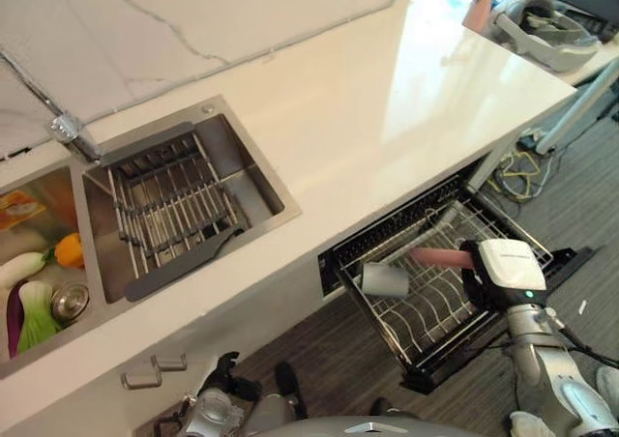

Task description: Place the dishes in the dishwasher.

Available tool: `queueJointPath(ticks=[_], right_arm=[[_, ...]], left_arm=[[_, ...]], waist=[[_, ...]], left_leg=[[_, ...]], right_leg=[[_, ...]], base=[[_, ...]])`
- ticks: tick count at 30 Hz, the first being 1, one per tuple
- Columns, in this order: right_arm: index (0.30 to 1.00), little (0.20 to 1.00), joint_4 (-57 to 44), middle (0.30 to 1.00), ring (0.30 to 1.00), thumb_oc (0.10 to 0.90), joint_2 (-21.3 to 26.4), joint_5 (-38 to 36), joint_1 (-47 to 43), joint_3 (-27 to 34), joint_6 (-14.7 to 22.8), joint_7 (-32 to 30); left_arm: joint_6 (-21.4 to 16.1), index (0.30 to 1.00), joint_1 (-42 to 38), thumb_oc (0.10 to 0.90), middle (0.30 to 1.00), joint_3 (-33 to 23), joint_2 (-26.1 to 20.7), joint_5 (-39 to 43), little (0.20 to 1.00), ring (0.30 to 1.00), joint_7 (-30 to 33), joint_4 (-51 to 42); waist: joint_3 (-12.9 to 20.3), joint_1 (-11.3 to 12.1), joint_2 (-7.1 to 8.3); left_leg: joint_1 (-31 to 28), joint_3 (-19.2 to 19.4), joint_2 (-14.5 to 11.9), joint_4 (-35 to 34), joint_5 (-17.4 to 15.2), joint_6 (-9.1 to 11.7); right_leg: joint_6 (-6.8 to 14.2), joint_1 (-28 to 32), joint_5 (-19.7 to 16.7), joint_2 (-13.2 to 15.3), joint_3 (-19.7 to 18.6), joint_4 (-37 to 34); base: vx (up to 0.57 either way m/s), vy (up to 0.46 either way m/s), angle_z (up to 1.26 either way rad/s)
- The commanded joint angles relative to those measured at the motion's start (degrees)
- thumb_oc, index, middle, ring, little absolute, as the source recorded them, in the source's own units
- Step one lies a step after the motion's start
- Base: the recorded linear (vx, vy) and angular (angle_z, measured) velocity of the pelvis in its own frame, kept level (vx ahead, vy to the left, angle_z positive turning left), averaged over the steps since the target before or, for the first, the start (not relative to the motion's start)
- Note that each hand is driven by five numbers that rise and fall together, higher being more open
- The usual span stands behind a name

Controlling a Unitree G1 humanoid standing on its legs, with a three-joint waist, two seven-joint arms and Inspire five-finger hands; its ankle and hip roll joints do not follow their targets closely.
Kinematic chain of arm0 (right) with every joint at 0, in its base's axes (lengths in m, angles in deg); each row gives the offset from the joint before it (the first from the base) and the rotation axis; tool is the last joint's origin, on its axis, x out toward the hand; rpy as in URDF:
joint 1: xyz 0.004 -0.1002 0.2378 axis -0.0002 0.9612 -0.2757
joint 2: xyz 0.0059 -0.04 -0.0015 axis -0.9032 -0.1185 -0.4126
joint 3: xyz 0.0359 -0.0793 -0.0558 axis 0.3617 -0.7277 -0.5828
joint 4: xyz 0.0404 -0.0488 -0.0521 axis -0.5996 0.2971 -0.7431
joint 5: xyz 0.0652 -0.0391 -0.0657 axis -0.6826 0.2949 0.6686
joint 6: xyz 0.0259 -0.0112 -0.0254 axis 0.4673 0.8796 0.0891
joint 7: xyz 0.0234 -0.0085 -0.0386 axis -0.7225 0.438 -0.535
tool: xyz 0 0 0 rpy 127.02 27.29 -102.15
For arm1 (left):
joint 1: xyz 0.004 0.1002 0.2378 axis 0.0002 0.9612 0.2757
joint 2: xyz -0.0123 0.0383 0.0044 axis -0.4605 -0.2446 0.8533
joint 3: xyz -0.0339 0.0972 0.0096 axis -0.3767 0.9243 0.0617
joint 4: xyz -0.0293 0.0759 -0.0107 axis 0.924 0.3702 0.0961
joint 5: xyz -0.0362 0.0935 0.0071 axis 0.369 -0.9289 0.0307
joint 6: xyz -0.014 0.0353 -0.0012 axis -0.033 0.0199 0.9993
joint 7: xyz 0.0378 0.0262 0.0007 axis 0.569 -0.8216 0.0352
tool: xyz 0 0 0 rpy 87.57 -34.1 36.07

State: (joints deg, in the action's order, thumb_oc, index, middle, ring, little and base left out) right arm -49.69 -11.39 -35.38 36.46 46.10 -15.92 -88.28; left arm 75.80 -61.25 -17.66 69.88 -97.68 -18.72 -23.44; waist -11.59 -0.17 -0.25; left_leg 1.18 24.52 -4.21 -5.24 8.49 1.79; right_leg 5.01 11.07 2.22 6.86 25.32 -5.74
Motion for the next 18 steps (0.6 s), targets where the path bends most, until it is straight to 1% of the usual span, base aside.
queueJointPath(ticks=[1,4,9,10,14,15,17,18], right_arm=[[0.300,0.300,-1.6,0.300,0.300,0.400,5.1,3.1,-5.0,1.7,-0.5,-0.9],[0.300,0.300,0.4,0.300,0.300,0.400,4.9,3.3,-5.9,0.8,-1.1,-0.9],[0.300,0.300,3.4,0.300,0.300,0.400,4.7,3.8,-6.8,-0.1,-1.9,-0.8],[0.900,0.900,3.9,0.900,0.900,0.800,4.6,3.8,-6.8,0.2,-2.2,-0.9],[0.900,0.900,2.9,0.900,0.900,0.800,4.8,3.2,-6.5,1.7,-2.2,-1.2],[0.900,0.900,2.0,0.900,0.900,0.800,4.7,2.0,-6.1,2.8,-2.0,-1.3],[0.900,0.900,2.0,0.900,0.900,0.800,4.7,2.0,-6.0,2.9,-1.9,-1.3],[0.900,0.900,0.6,0.900,0.900,0.800,4.6,0.9,-5.7,4.2,-1.7,-1.7]], left_arm=[[-0.3,0.900,-1.0,0.800,0.900,1.5,-0.7,-0.2,0.900,0.900,0.0,3.9],[-0.4,0.900,-0.7,0.800,0.900,1.4,-0.6,0.6,0.900,0.900,0.2,3.7],[-0.4,0.900,-0.4,0.800,0.900,1.7,-0.2,1.2,0.900,0.900,0.2,4.2],[-0.4,0.900,-0.2,0.800,0.900,1.8,0.0,1.2,0.900,0.900,0.2,4.2],[-0.3,0.900,-0.2,0.800,0.900,1.7,0.3,1.7,0.900,0.900,0.0,4.3],[-0.2,0.900,-0.4,0.800,0.900,1.6,0.4,1.8,0.900,0.900,0.0,4.4],[-0.2,0.900,-0.4,0.800,0.900,1.6,0.4,1.8,0.900,0.900,0.0,4.4],[-0.1,0.900,-0.4,0.800,0.900,1.6,0.4,1.7,0.900,0.900,-0.1,4.2]], waist=[[1.1,1.4,-0.85],[1.0,1.6,-0.92],[1.1,1.9,-1.46],[1.0,1.9,-1.64],[0.9,1.6,-1.95],[0.9,1.4,-2.11],[0.9,1.4,-2.14],[0.8,1.1,-2.17]], left_leg=[[-3.2,2.9,-4.4,1.1,-3.1,4.2],[-3.2,2.7,-4.3,1.1,-3.0,4.3],[-3.2,2.3,-4.3,1.2,-2.8,4.5],[-3.2,2.1,-4.3,1.1,-2.7,4.6],[-3.3,2.0,-4.3,1.1,-2.7,4.7],[-3.3,2.1,-4.5,1.0,-2.6,4.8],[-3.3,2.1,-4.6,1.0,-2.6,4.8],[-3.4,2.2,-4.7,1.0,-2.5,4.8]], right_leg=[[4.1,2.5,3.9,-0.1,-1.9,0.7],[4.1,3.0,4.0,0.0,-1.3,0.7],[4.0,3.3,4.2,0.0,-0.6,0.7],[4.0,3.4,4.2,0.0,-0.4,0.7],[4.1,3.1,4.2,0.0,-0.5,0.7],[4.0,3.0,4.2,0.0,-0.6,0.7],[4.0,3.0,4.1,0.0,-0.6,0.7],[4.0,2.8,4.1,-0.1,-0.8,0.7]], base=[[0.01,-0.016,0.15],[0.01,-0.019,0.14],[0.01,-0.019,0.11],[0.00,0.000,0.00],[0.00,0.000,0.00],[0.00,0.000,0.00],[0.00,0.000,0.00],[0.00,0.000,0.00]])
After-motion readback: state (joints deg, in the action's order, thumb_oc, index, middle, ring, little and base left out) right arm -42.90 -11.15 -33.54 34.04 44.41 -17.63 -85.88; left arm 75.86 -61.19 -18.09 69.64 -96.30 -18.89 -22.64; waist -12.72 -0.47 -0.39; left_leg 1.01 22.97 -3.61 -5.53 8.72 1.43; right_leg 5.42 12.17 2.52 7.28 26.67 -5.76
